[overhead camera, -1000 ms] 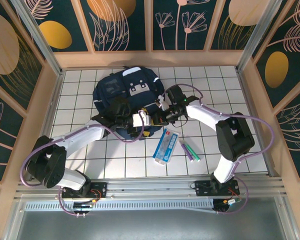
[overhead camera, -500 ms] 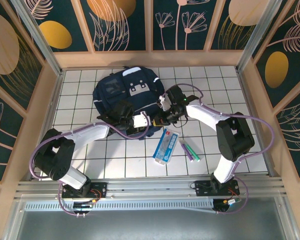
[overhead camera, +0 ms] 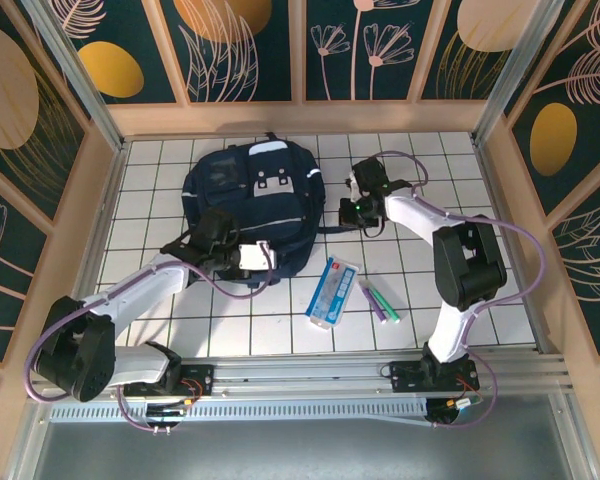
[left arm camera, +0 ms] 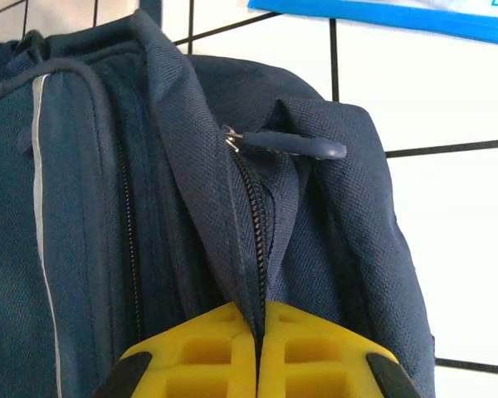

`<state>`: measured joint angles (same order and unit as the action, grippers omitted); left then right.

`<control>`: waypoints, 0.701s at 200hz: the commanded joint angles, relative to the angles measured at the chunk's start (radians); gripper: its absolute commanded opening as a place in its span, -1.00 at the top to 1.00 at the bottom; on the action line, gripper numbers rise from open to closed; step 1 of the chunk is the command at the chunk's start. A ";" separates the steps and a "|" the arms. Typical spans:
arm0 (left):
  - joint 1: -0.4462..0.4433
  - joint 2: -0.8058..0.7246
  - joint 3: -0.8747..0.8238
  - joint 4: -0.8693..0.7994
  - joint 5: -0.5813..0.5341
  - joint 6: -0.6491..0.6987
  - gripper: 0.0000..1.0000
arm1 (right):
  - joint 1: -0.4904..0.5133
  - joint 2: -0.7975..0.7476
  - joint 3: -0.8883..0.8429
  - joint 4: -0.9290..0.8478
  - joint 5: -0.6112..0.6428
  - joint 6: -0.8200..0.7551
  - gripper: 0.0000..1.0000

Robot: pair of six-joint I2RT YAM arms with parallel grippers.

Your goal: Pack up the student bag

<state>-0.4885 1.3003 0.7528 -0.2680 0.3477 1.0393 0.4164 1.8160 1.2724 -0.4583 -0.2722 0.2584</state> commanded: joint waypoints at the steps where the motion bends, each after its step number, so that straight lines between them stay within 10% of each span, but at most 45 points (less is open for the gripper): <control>1: 0.010 -0.021 0.085 -0.022 0.107 -0.019 1.00 | 0.073 -0.080 0.017 -0.043 -0.241 -0.063 0.49; 33: 0.011 0.020 0.166 -0.061 0.181 -0.106 1.00 | 0.162 -0.247 -0.116 0.019 -0.410 0.144 0.22; 140: 0.013 0.080 0.214 -0.057 0.313 -0.217 1.00 | 0.421 -0.188 0.038 -0.157 0.235 0.249 0.12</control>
<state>-0.4824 1.3857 0.9241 -0.3496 0.5476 0.8497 0.8078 1.5890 1.2598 -0.5411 -0.2371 0.4824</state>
